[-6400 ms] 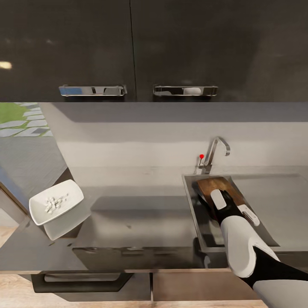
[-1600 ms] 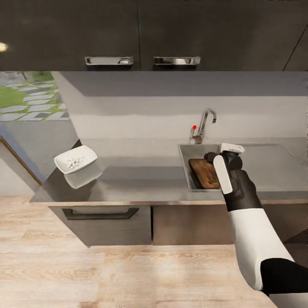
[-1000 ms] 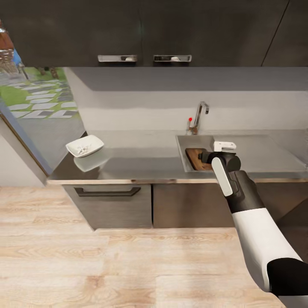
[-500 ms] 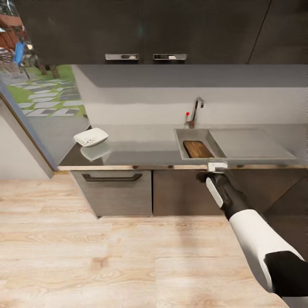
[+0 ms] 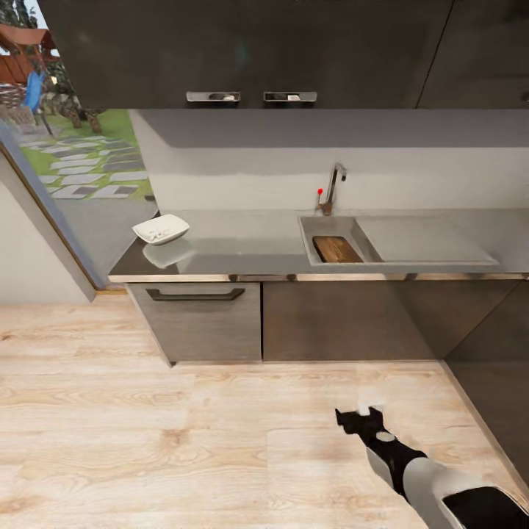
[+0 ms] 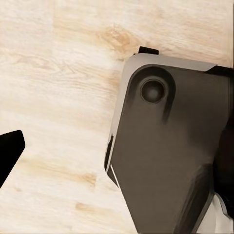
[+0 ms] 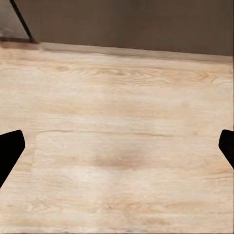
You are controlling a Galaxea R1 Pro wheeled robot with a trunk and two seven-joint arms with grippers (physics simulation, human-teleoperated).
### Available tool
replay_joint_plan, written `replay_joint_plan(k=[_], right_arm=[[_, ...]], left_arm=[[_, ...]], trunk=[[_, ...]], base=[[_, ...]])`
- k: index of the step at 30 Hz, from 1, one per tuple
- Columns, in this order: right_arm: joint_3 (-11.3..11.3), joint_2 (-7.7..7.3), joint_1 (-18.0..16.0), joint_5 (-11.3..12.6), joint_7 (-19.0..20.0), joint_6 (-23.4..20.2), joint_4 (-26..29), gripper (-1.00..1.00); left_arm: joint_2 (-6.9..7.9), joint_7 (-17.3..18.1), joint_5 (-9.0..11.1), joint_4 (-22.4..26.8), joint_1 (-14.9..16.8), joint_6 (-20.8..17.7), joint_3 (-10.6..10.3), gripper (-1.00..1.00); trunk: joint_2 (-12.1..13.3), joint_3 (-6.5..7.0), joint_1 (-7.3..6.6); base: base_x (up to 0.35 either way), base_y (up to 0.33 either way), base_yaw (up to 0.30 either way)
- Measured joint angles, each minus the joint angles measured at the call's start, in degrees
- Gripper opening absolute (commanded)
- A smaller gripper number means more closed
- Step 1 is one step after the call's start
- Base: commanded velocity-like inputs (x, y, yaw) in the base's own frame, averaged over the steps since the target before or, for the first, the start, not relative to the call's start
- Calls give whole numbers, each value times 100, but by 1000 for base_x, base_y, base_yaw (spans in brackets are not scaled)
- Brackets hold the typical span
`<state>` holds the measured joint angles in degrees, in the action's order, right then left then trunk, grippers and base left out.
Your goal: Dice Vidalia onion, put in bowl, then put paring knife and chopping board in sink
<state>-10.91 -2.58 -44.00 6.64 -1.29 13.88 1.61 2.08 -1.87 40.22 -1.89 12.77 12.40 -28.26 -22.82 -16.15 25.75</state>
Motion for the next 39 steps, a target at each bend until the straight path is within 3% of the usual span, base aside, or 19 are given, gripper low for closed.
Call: replay_joint_plan(k=[6, 9, 18, 21, 32, 39], right_arm=[[-11, 194, 1842, -162, 74, 2428, -63, 100], [2, 310, 2382, -183, 46, 3138, -58, 100], [40, 340, 2545, -103, -221, 3339, -37, 100], [40, 342, 2547, -104, -233, 3341, -33, 100], [59, 319, 2547, -83, -239, 3355, -25, 100], [82, 284, 2547, 570, -210, 3346, -25, 100]], left_arm=[[-23, -9, -22, 432, 11, 2, 16, 100], [31, -38, -24, 615, 13, 4, 19, 100], [130, -56, -19, 745, 13, 85, -7, 100], [132, -52, -14, 689, 13, 364, -15, 100], [97, -52, -11, 517, 13, 516, -25, 100], [105, -52, -11, 502, 13, 548, -18, 100]], trunk=[[-1, 0, 0], [-1, 1, 0], [-1, 26, 0], [-1, 26, 0], [-1, 99, 0], [-1, 162, 0]], base=[[0, 0, 0], [0, 0, 0], [0, 0, 0], [0, 0, 0], [0, 0, 0], [0, 0, 0]])
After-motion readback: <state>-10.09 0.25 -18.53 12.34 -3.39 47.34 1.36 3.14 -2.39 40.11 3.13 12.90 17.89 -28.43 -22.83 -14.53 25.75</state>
